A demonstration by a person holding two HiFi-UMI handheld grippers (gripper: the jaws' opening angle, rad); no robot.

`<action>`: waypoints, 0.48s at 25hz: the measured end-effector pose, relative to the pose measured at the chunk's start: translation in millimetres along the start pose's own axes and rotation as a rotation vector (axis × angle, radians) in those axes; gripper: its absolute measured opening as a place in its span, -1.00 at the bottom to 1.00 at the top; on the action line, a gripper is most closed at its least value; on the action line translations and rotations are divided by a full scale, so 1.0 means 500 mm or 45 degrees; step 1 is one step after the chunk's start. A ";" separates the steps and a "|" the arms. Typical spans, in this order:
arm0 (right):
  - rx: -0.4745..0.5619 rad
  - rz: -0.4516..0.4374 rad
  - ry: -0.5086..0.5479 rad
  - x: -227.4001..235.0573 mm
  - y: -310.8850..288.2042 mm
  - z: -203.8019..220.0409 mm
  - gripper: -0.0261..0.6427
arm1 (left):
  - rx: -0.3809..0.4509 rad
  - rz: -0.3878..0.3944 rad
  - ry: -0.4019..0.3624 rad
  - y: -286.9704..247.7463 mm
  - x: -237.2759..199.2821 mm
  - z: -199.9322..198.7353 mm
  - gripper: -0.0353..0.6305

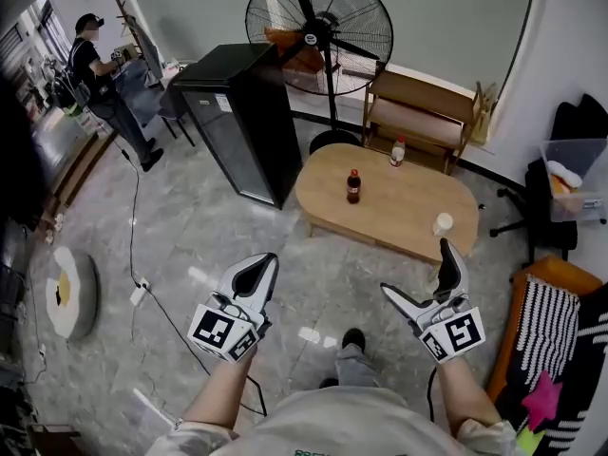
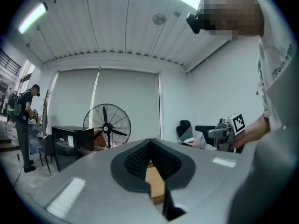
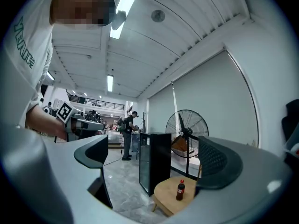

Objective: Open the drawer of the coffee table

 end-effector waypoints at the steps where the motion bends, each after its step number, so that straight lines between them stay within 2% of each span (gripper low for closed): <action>1: 0.004 -0.012 -0.002 0.023 -0.017 0.002 0.84 | 0.002 -0.006 -0.006 -0.027 -0.005 -0.003 -0.90; 6: 0.004 -0.081 -0.020 0.107 -0.083 0.005 0.84 | 0.007 -0.042 -0.029 -0.129 -0.023 -0.024 -0.90; 12: -0.014 -0.140 -0.049 0.166 -0.150 0.024 0.84 | -0.033 -0.093 -0.026 -0.196 -0.056 -0.015 -0.90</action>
Point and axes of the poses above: the fingertips, and each gripper's own axes: y backward along the fingers, x to its right, z out of its underside, the point moved 2 cm from there along y, backward along the fingers, and after that the axes turned 15 degrees about -z, right-handed, at the moved point
